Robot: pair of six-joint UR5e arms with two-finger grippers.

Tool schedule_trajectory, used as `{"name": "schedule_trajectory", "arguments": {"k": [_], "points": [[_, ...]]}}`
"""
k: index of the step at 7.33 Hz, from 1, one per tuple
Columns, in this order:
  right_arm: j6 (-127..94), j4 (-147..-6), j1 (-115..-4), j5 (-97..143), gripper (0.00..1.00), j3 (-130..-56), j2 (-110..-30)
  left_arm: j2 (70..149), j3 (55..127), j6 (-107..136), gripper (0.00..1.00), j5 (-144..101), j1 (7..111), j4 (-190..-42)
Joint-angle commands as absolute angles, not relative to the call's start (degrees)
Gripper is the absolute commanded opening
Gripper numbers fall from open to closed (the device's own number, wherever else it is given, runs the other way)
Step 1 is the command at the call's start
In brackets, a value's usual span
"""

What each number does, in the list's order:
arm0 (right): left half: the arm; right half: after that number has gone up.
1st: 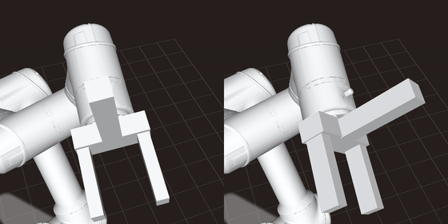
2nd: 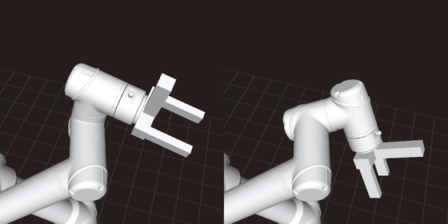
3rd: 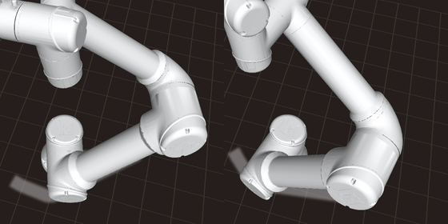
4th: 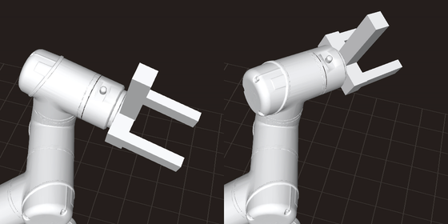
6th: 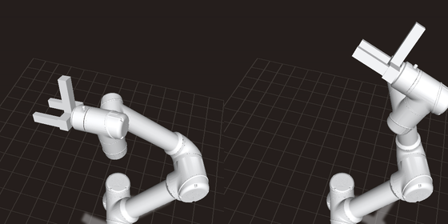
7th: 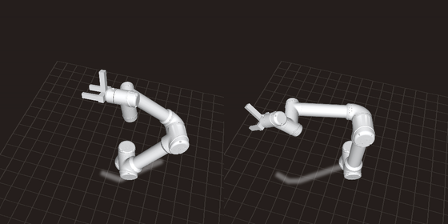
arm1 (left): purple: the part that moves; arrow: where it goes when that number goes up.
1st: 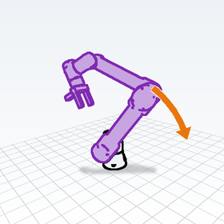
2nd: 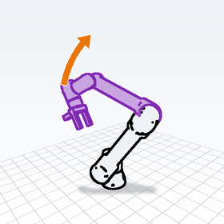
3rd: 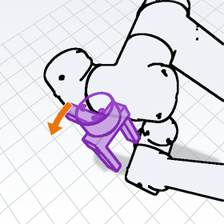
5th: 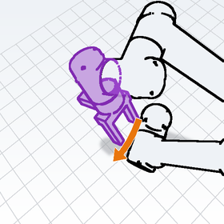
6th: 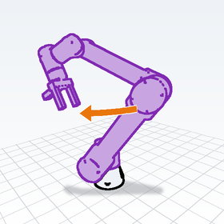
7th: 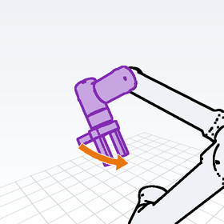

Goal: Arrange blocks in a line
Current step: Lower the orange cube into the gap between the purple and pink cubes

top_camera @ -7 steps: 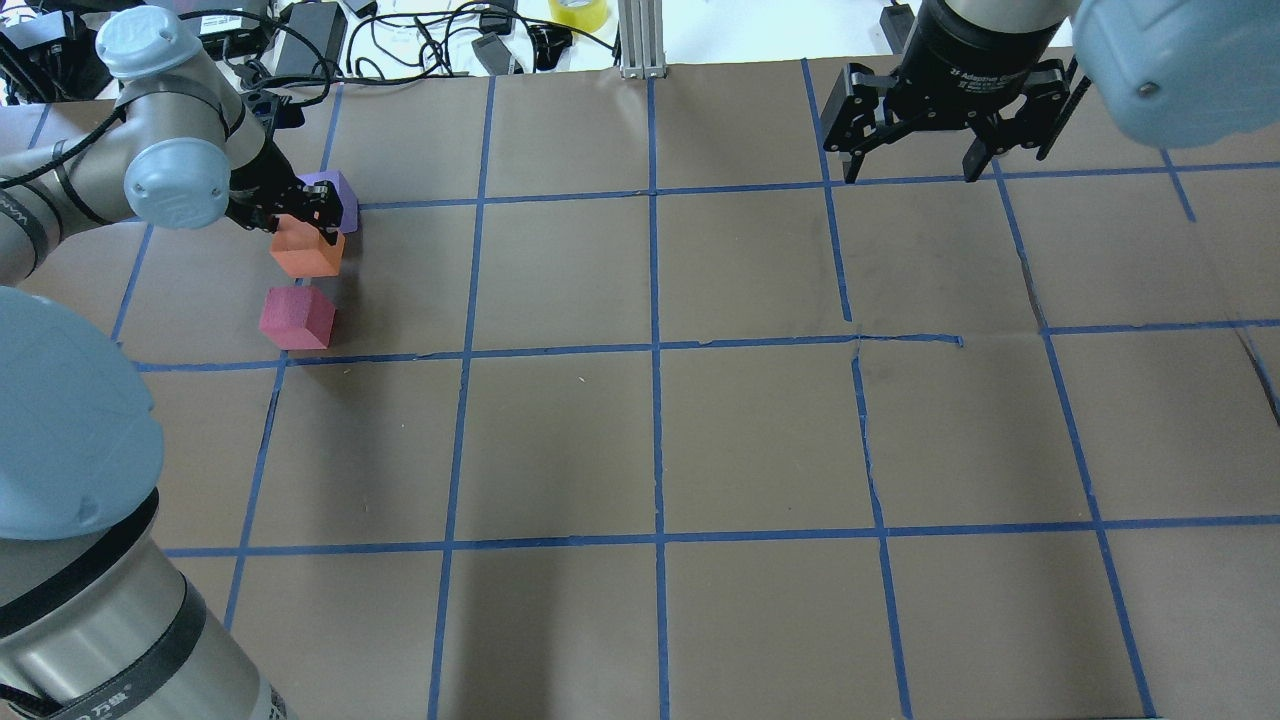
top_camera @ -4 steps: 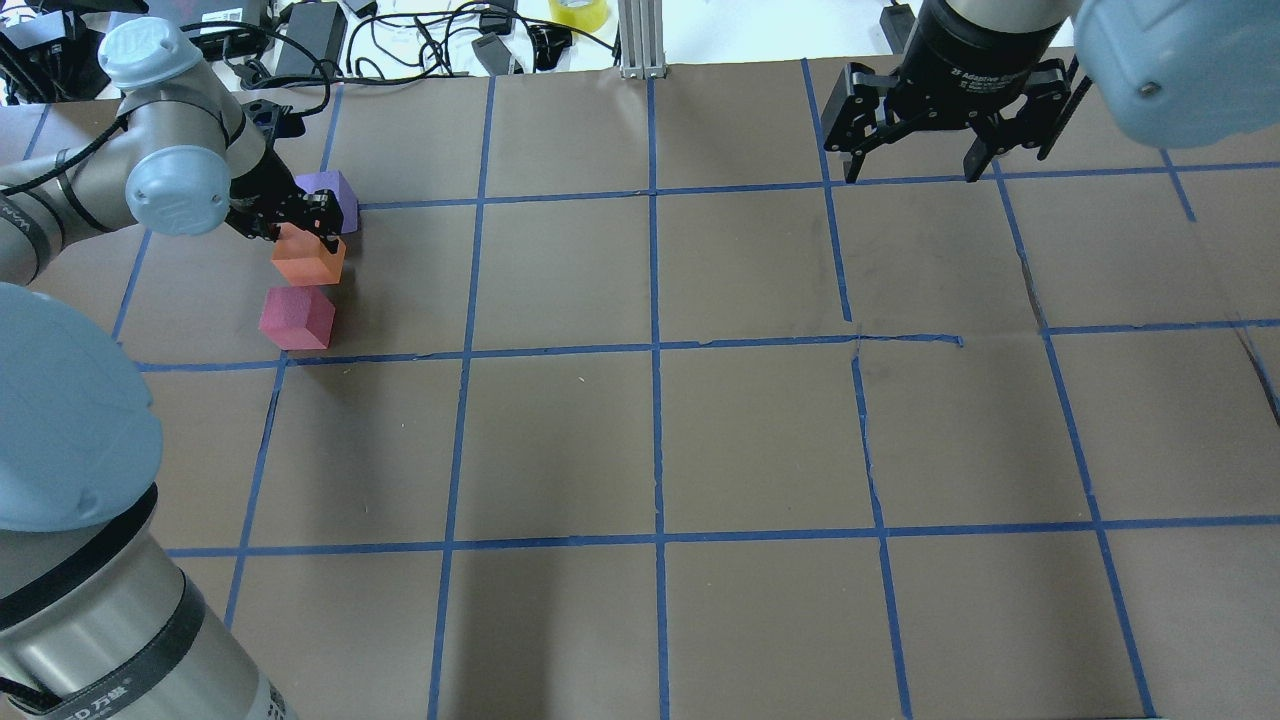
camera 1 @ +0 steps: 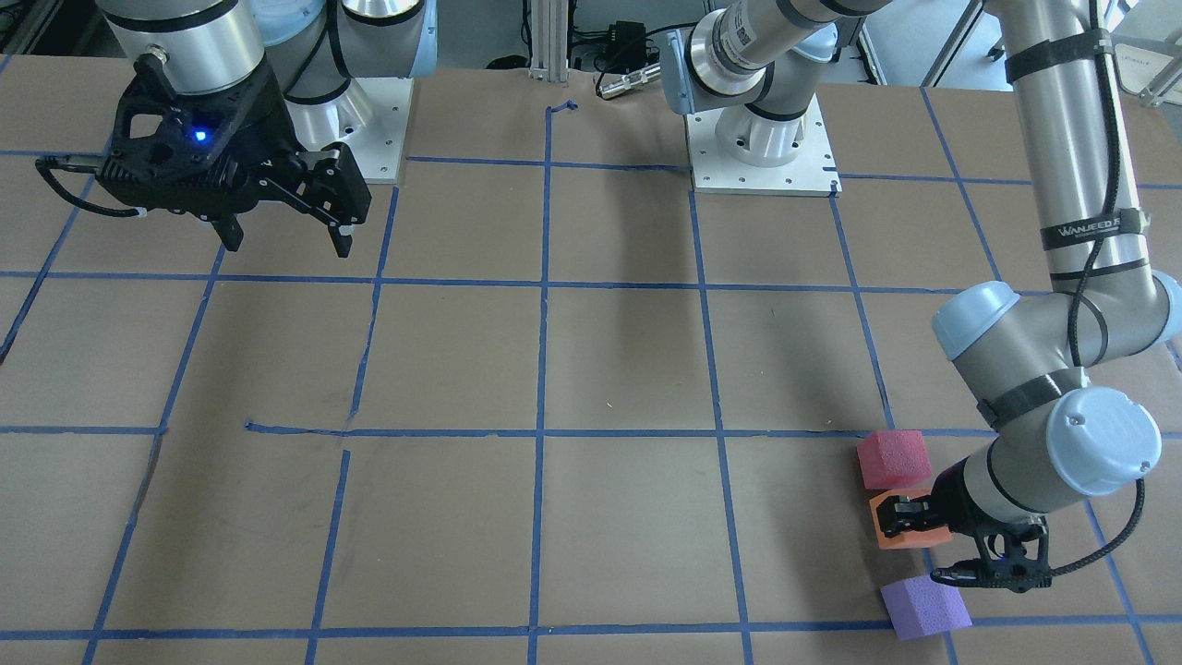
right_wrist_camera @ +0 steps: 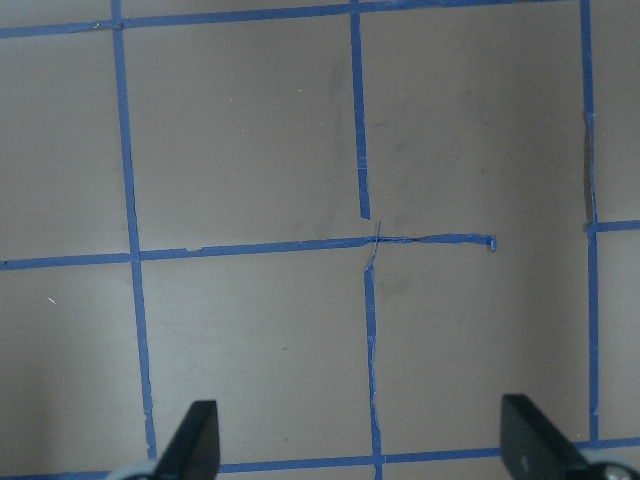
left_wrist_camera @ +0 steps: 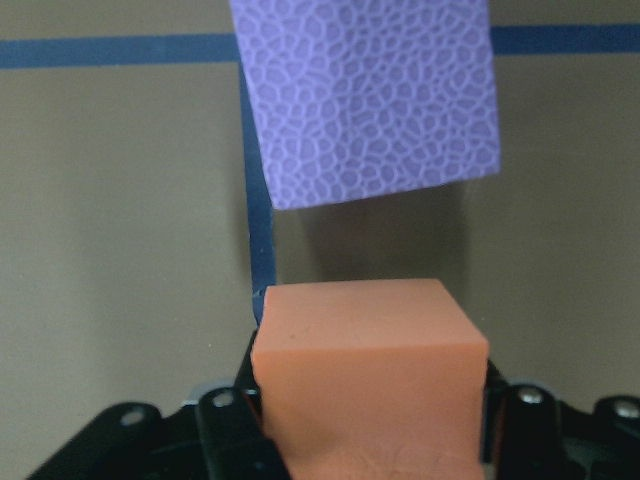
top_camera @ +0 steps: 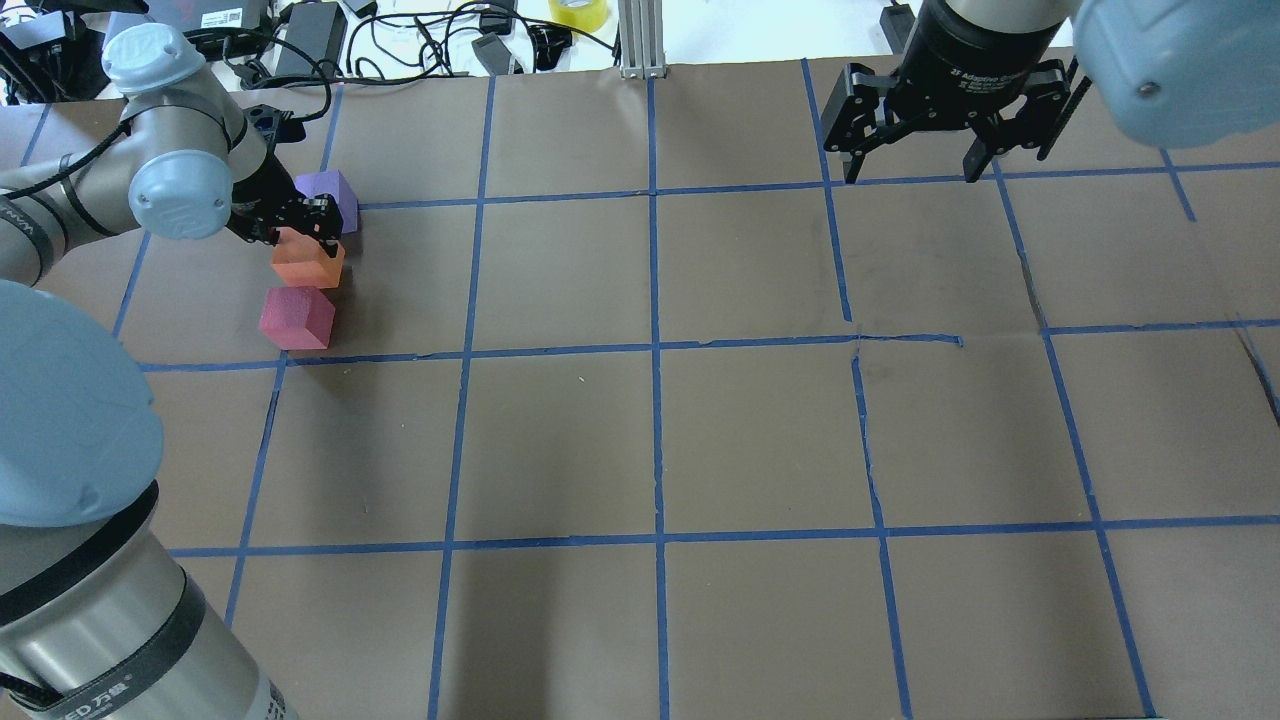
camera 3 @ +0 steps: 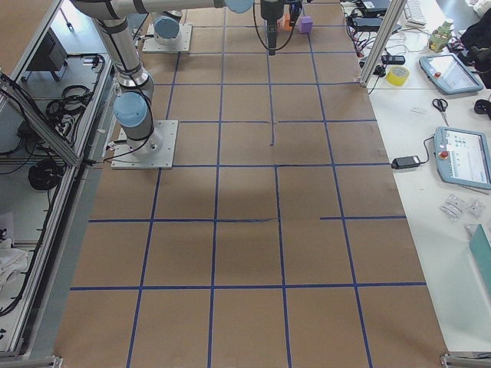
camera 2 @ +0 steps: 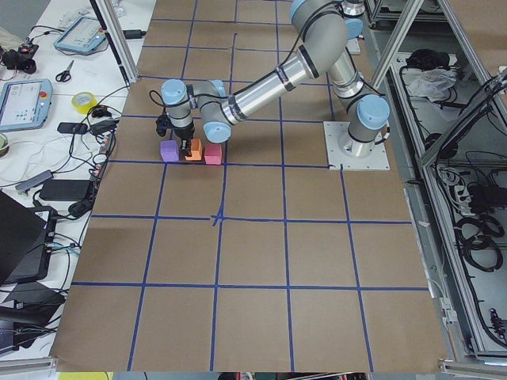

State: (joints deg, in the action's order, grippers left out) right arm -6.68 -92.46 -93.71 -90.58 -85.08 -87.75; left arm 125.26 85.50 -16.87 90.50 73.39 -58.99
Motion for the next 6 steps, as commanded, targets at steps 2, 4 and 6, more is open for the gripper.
{"name": "schedule_trajectory", "arguments": {"k": [2,4,6], "points": [[-6.7,-92.5,-93.8,-90.6,1.00,-85.1,-87.8,125.9,85.5,-17.0,0.35,90.6,73.4,-58.8],[-6.7,-92.5,-93.8,-90.5,1.00,-85.1,-87.8,126.0,85.6,-17.0,0.65,90.7,73.4,-58.8],[-6.7,-92.5,-93.8,-90.5,1.00,-85.1,-87.8,126.2,85.6,-16.9,0.75,90.9,73.4,-58.8]]}}
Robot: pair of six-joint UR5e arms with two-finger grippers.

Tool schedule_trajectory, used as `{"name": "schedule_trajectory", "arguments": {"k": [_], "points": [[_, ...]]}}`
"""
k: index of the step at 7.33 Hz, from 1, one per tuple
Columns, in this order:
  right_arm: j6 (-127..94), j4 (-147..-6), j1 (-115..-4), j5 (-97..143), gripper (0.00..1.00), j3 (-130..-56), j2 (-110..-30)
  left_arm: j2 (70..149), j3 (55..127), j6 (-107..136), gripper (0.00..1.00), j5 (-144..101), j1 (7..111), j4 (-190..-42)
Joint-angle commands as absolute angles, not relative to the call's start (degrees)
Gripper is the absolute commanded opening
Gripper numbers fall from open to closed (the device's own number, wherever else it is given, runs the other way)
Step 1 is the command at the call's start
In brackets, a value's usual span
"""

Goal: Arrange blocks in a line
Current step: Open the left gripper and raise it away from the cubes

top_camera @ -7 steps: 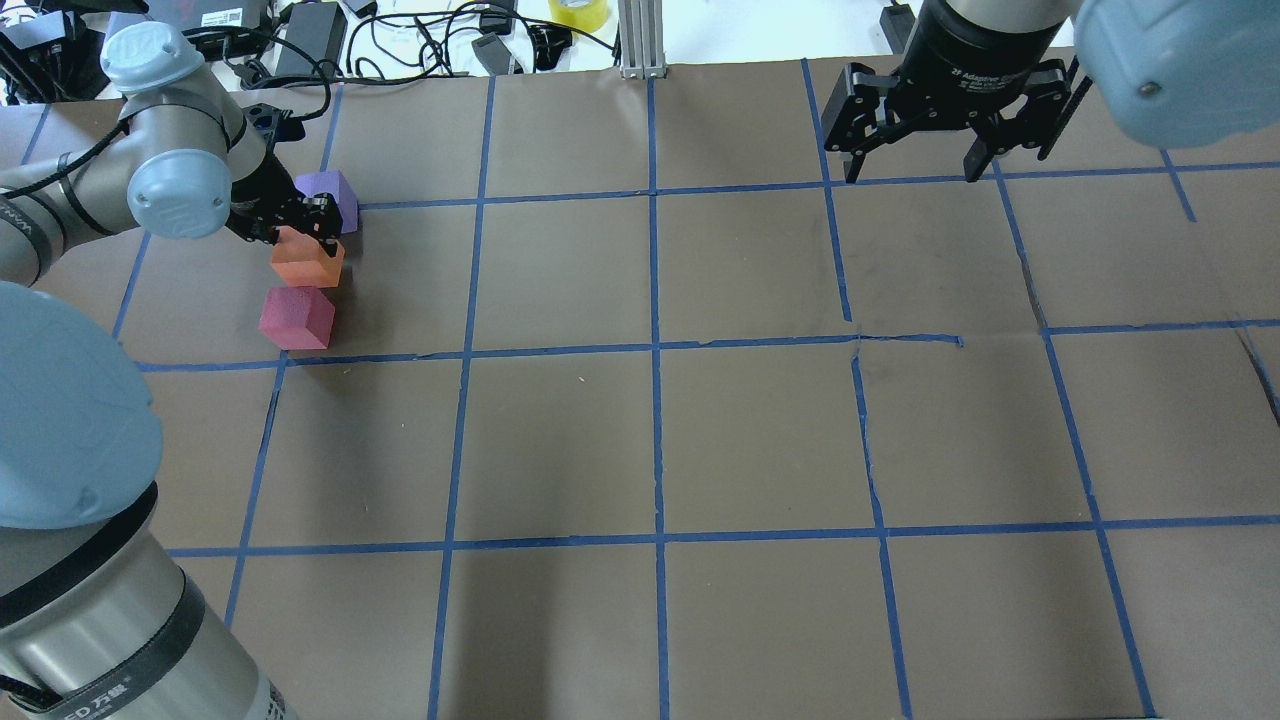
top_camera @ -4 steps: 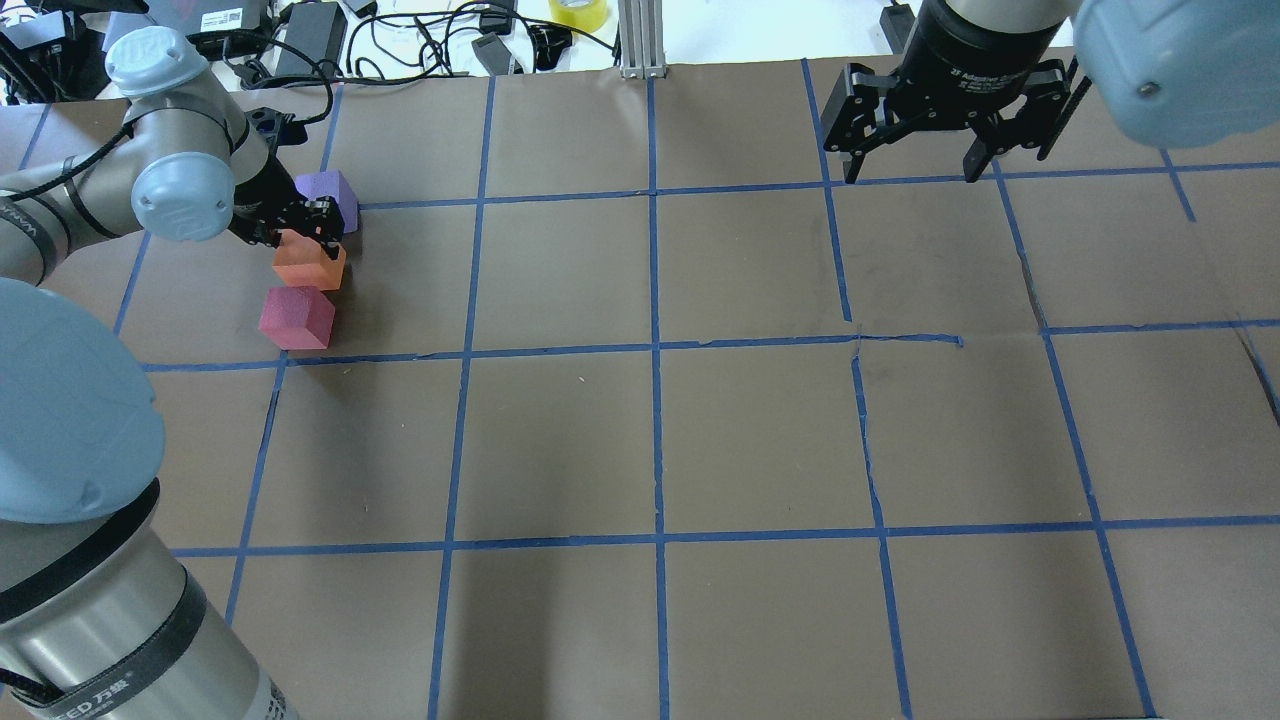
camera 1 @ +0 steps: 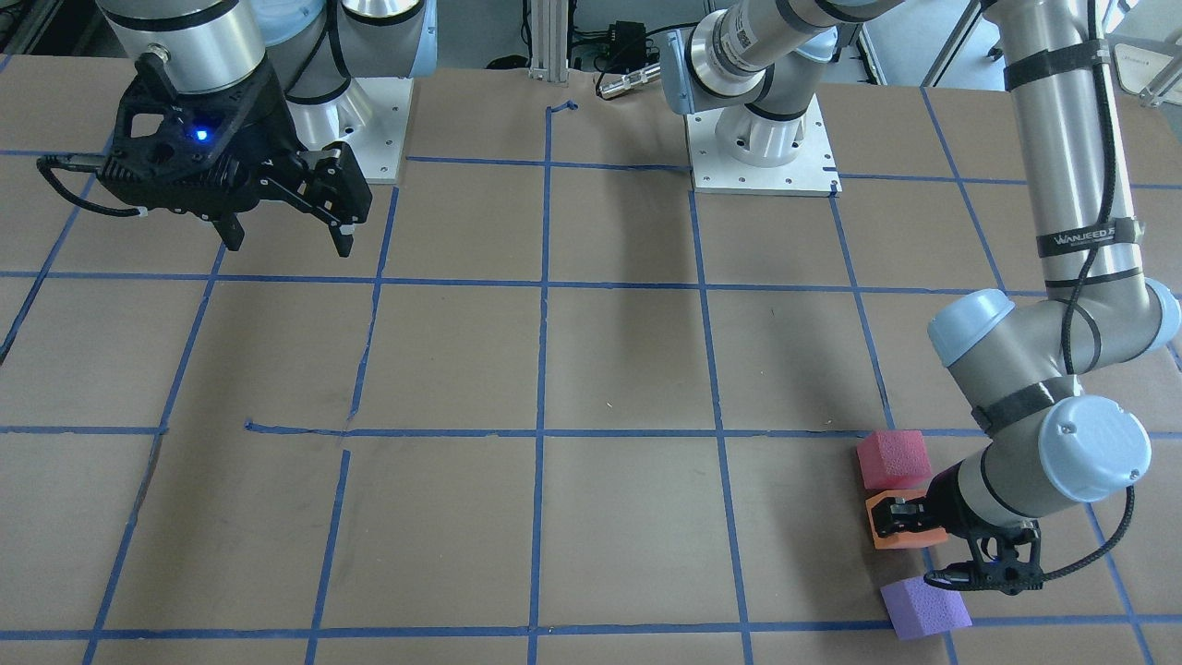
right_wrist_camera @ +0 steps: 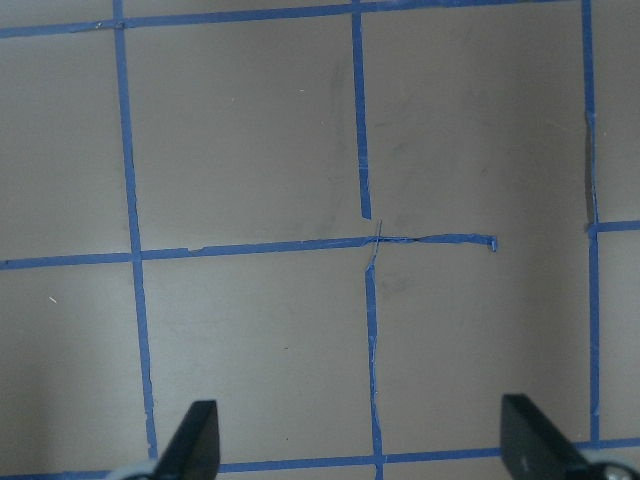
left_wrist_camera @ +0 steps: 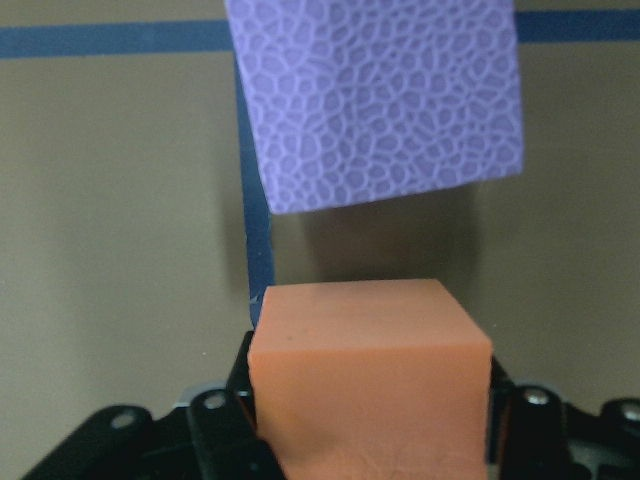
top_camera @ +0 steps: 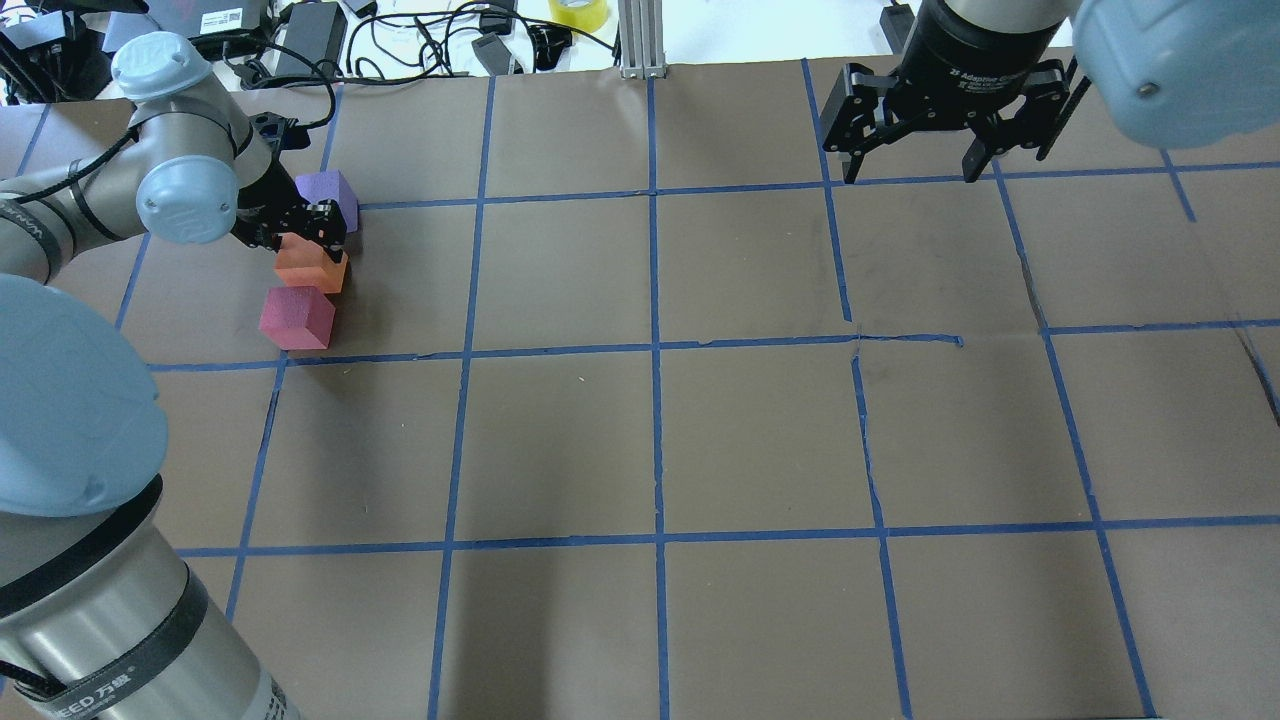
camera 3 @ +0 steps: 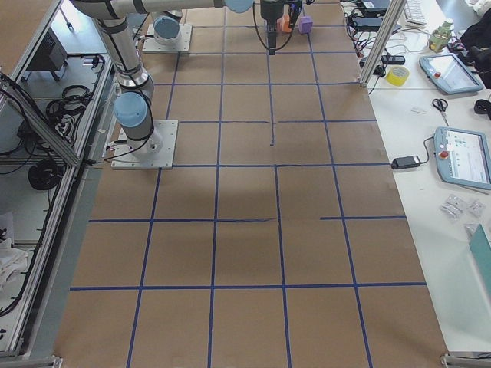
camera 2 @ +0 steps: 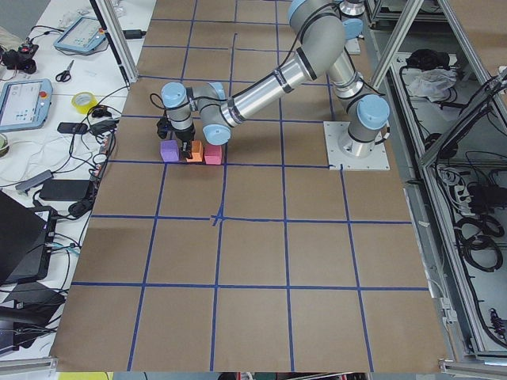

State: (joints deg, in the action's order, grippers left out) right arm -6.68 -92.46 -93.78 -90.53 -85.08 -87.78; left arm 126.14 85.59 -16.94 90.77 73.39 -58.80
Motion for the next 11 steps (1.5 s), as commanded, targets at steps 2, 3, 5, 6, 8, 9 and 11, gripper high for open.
{"name": "schedule_trajectory", "arguments": {"k": [2,3,5,6,8,9,11], "points": [[-6.7,-92.5,-93.8,-90.4,1.00,-85.1,-87.8,125.8,85.5,-16.8,0.84,91.0,73.4,-58.8],[-6.8,-92.5,-93.8,-90.4,1.00,-85.1,-87.8,124.9,85.0,-16.8,0.88,91.0,73.4,-59.1],[-6.7,-92.5,-93.8,-90.4,1.00,-85.1,-87.8,121.6,84.8,-16.8,0.96,90.8,73.7,-61.9],[-6.8,-92.5,-93.9,-90.4,1.00,-85.1,-87.8,118.5,84.3,-16.8,0.96,90.4,74.6,-66.3],[-6.8,-92.5,-93.9,-90.4,1.00,-85.1,-87.7,111.2,84.2,-16.1,1.00,89.0,77.8,-74.3],[-6.7,-92.5,-93.9,-90.4,1.00,-85.1,-87.8,107.3,84.2,-15.5,1.00,88.8,80.2,-77.6],[-6.7,-92.5,-93.8,-90.4,1.00,-85.1,-87.7,99.9,84.1,-15.0,1.00,88.0,84.9,-84.1]]}}
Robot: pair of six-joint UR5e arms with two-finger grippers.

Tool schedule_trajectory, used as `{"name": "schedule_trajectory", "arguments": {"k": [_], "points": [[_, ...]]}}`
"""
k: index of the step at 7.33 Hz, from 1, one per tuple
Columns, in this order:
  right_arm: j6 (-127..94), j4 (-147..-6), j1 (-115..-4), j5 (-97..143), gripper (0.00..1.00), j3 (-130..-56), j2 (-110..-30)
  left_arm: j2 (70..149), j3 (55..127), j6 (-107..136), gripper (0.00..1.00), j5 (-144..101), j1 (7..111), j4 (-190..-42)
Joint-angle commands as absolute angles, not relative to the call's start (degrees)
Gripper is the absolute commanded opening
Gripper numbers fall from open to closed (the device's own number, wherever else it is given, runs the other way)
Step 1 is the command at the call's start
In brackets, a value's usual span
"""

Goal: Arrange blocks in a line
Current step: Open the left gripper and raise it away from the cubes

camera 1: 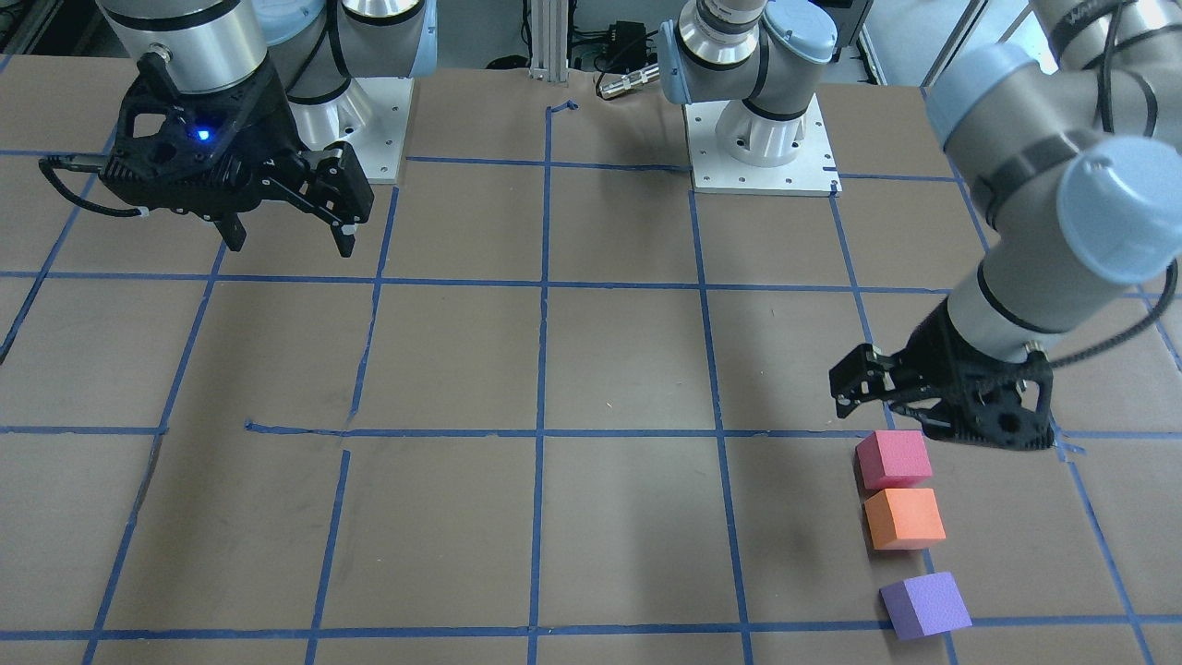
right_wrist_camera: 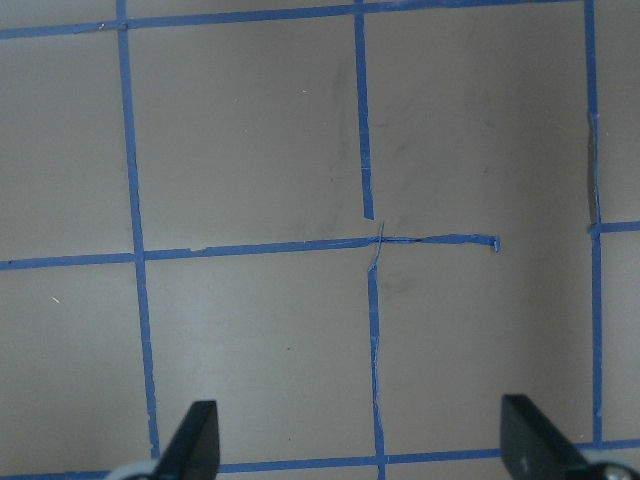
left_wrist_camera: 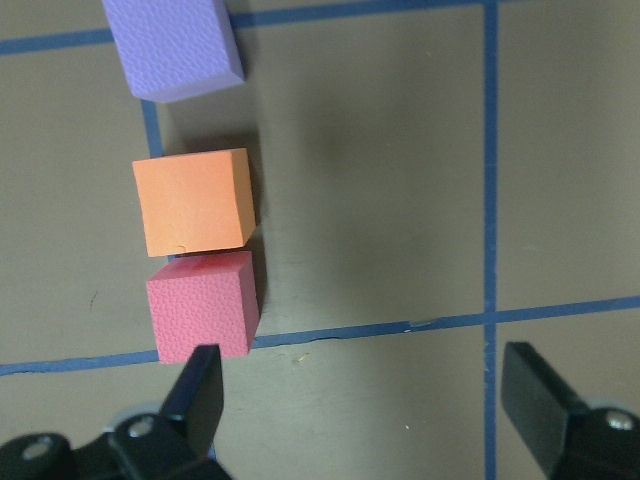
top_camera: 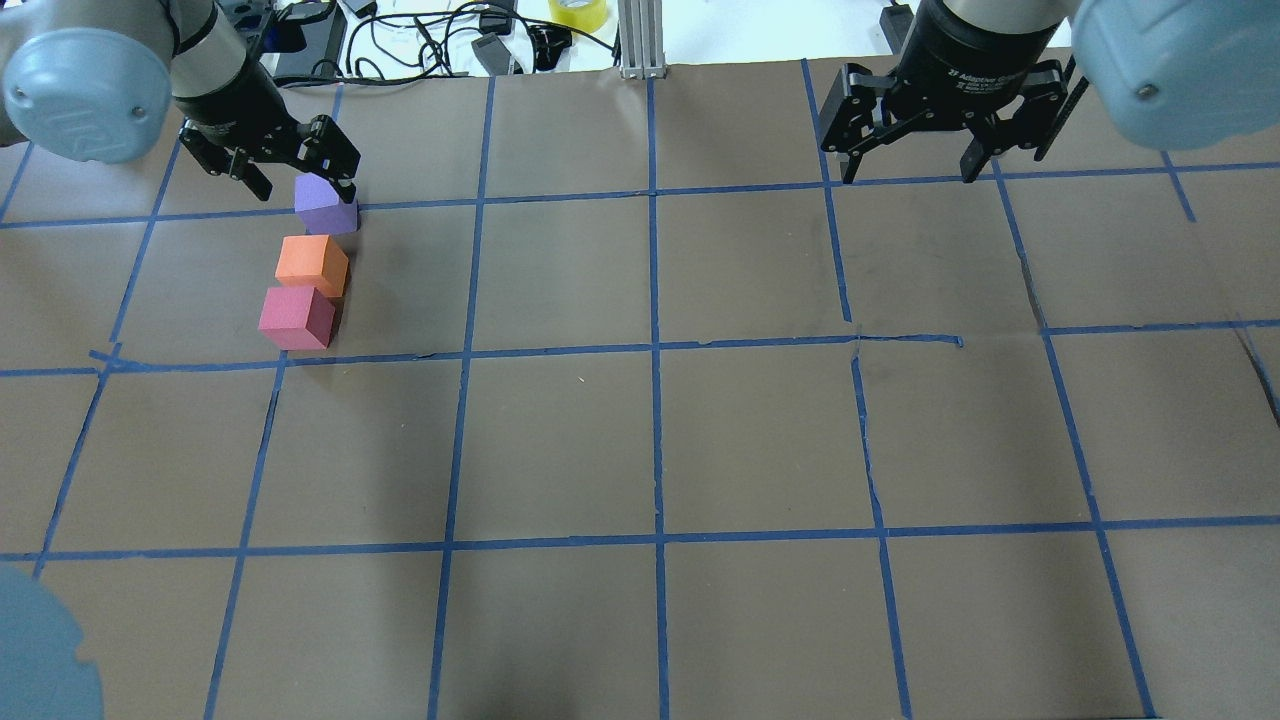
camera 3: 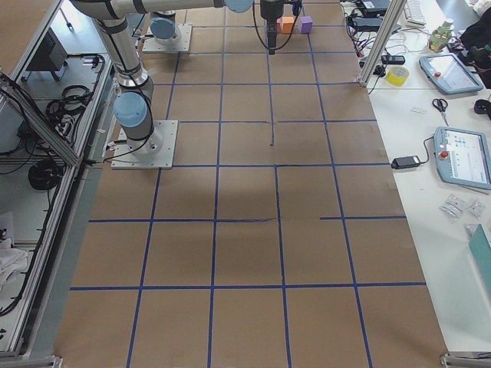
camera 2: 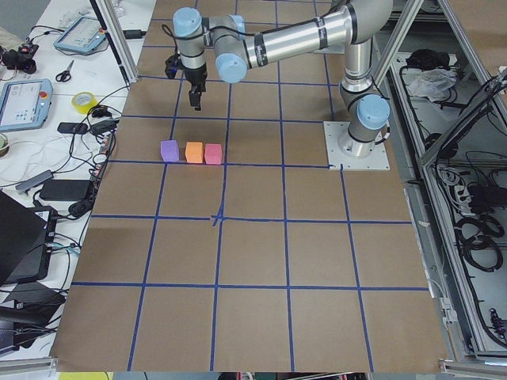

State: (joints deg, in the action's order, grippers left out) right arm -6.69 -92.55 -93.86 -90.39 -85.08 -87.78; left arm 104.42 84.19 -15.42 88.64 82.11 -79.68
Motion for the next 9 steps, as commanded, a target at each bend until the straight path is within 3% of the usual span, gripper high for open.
{"name": "schedule_trajectory", "arguments": {"k": [1,4,9], "points": [[-6.8,-92.5,-94.0,-90.4,1.00,-85.1,-87.8,96.5,84.7,-12.8,1.00,87.1,85.6,-87.5],[-6.8,-92.5,-94.0,-90.4,1.00,-85.1,-87.8,92.3,85.4,-5.2,1.00,90.7,91.4,-88.9],[-6.7,-92.5,-94.0,-90.4,1.00,-85.2,-87.9,89.7,85.2,-4.1,1.00,91.0,91.4,-91.9]]}}
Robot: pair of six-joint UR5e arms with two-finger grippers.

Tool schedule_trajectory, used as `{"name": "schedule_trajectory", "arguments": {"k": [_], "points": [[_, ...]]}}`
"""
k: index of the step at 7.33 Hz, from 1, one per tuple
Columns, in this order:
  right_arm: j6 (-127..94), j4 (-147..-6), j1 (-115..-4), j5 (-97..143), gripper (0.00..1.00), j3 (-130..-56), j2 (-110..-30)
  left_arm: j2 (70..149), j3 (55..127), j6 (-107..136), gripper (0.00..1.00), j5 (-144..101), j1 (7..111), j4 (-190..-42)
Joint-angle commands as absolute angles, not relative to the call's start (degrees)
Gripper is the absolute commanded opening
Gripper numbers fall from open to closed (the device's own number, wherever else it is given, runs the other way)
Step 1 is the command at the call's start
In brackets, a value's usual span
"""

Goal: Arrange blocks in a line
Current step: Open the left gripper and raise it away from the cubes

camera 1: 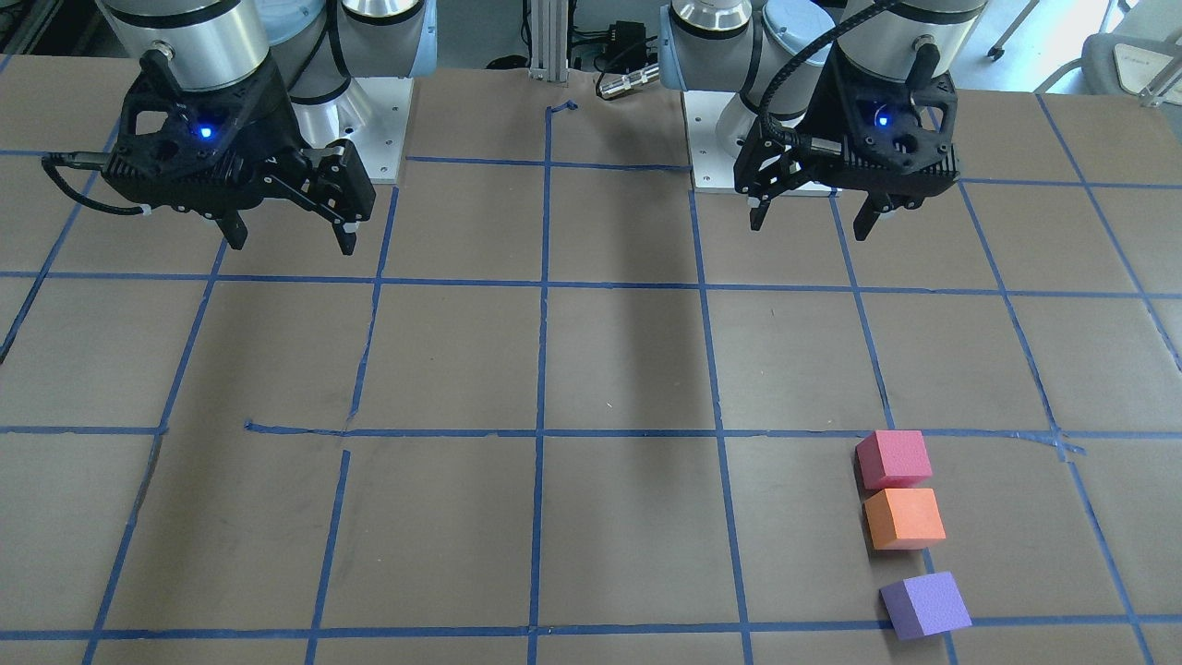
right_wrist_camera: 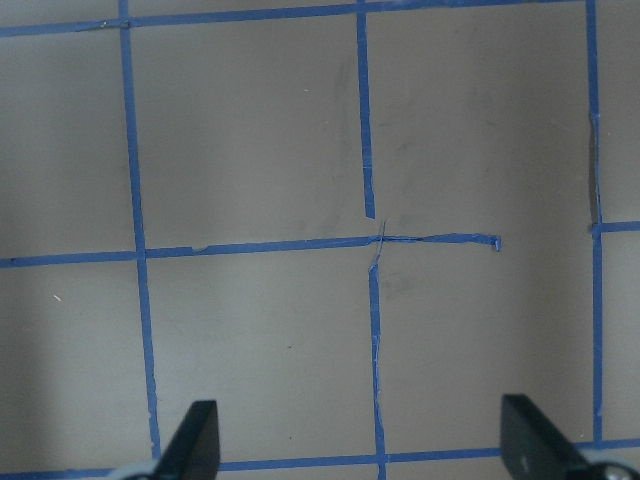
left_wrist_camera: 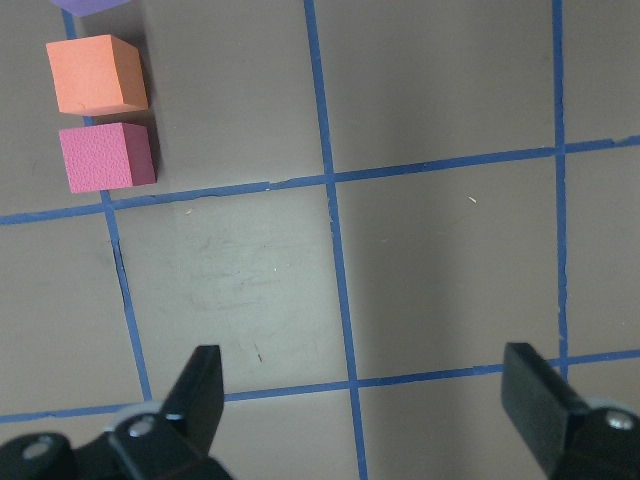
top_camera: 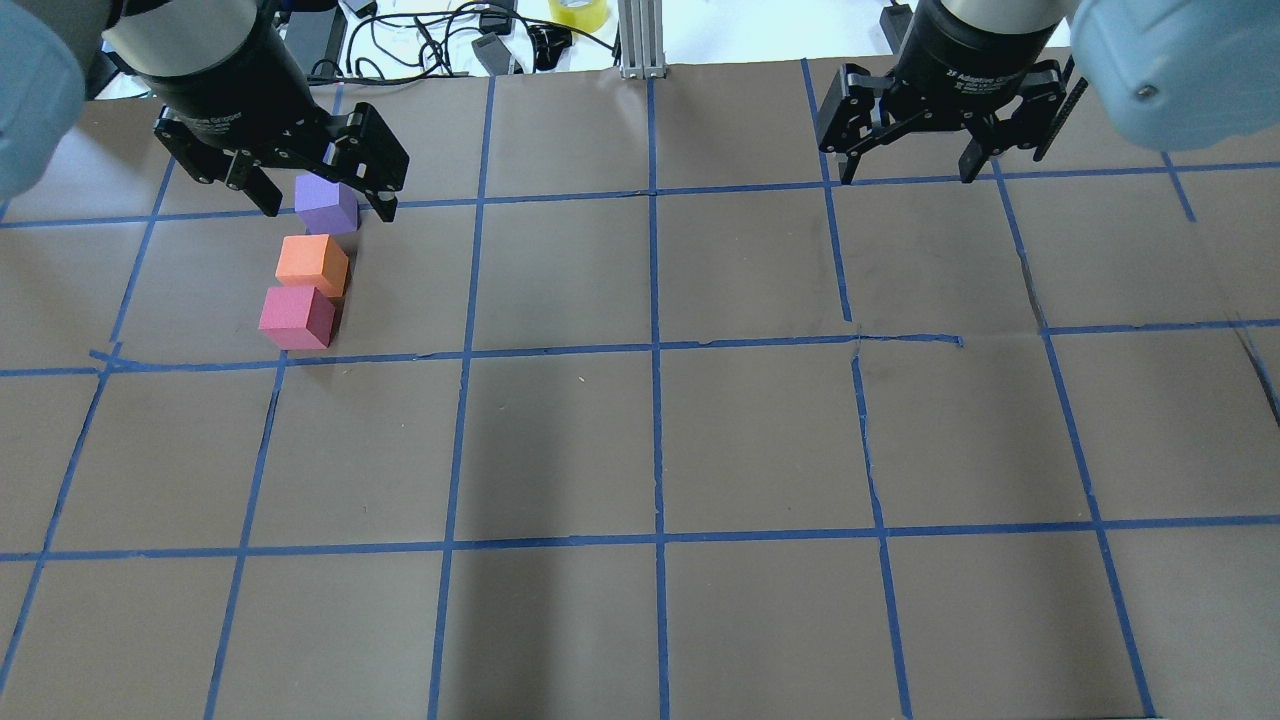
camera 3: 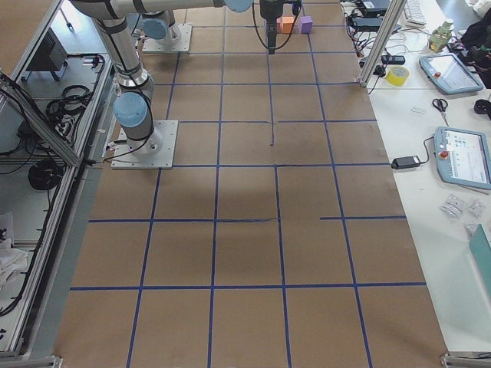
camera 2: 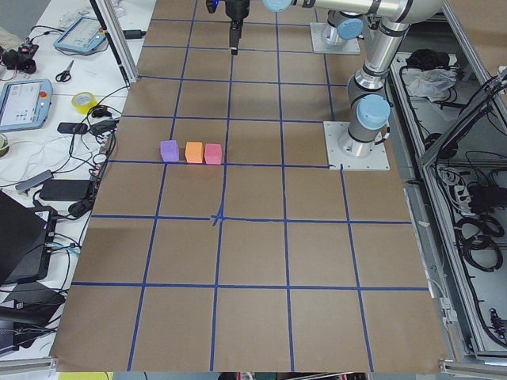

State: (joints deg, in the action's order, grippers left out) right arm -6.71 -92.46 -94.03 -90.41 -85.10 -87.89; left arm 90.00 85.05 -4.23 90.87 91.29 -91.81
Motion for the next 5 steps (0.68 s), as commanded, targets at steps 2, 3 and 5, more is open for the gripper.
{"name": "schedule_trajectory", "arguments": {"k": [2,3,5], "points": [[-6.7,-92.5,-94.0,-90.4,1.00,-85.2,-87.9,88.9,85.4,-4.2,1.00,91.1,91.4,-92.1],[-6.7,-92.5,-94.0,-90.4,1.00,-85.2,-87.9,88.9,85.4,-4.2,1.00,91.1,91.2,-92.1],[-6.7,-92.5,-94.0,-90.4,1.00,-85.2,-87.9,88.9,85.5,-4.2,1.00,91.1,91.0,-92.2]]}}
